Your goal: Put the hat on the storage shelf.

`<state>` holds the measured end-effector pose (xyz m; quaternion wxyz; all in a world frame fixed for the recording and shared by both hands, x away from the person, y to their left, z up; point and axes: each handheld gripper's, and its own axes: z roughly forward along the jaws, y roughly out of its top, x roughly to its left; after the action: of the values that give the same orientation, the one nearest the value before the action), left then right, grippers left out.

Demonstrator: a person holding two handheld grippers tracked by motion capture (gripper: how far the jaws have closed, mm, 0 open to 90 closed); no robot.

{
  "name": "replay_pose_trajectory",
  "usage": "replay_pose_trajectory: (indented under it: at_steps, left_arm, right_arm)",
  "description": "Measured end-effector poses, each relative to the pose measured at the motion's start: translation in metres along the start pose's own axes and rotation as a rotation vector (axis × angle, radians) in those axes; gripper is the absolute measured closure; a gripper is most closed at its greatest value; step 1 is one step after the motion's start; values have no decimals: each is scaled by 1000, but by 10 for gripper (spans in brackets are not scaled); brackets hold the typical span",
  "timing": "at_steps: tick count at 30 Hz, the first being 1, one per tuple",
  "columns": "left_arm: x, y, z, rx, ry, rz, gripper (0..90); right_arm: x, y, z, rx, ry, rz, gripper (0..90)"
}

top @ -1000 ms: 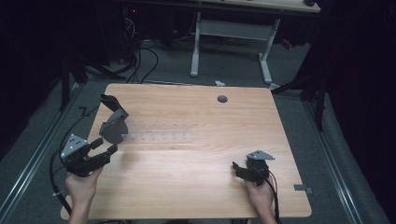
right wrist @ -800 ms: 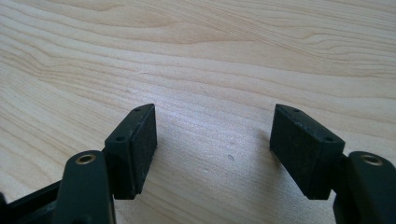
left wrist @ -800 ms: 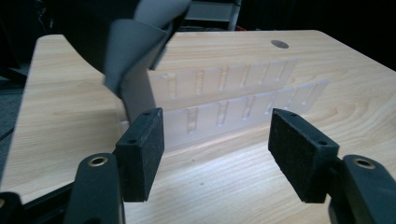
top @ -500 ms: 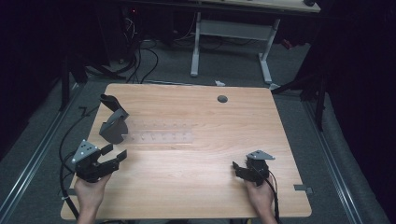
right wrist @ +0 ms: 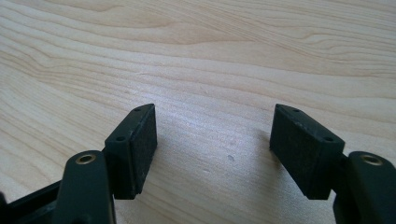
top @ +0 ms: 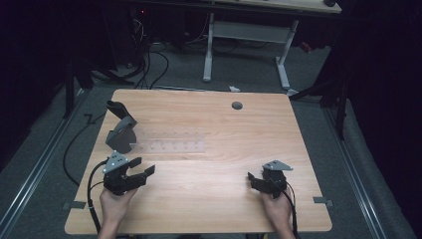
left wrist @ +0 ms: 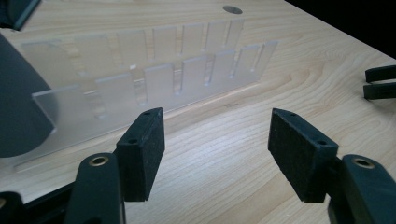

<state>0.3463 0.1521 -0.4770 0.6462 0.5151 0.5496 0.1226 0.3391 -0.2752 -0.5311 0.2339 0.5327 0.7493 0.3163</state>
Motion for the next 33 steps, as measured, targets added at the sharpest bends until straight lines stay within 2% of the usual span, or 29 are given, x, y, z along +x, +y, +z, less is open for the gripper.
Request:
replay_pose_trajectory:
  at_steps: [4,12,16,22,25,28,31,32,33]
  left_arm:
    - [-1,-7,6,14,-1,-3,369]
    - [-4,-23,21,75,-3,-13,371]
    - [-7,-31,28,105,3,0,372]
    - [-6,-40,37,125,10,-15,379]
    - [-7,-46,42,138,26,5,377]
    - [-9,-56,50,161,24,22,375]
    - [-7,-60,55,172,35,22,371]
    - [-6,-62,58,173,44,33,371]
    - [-4,-68,62,180,72,65,370]
  right_arm:
    - [0,0,0,0,0,0,322]
    - [0,0,0,0,0,0,321]
    - [0,0,0,0,0,-1,321]
    - [0,0,0,0,0,-1,321]
    - [0,0,0,0,0,-1,321]
    - [1,0,0,1,-3,3,321]
    - [1,0,0,1,-4,4,320]
    - [1,0,0,1,-3,4,320]
    - [1,0,0,1,-3,1,319]
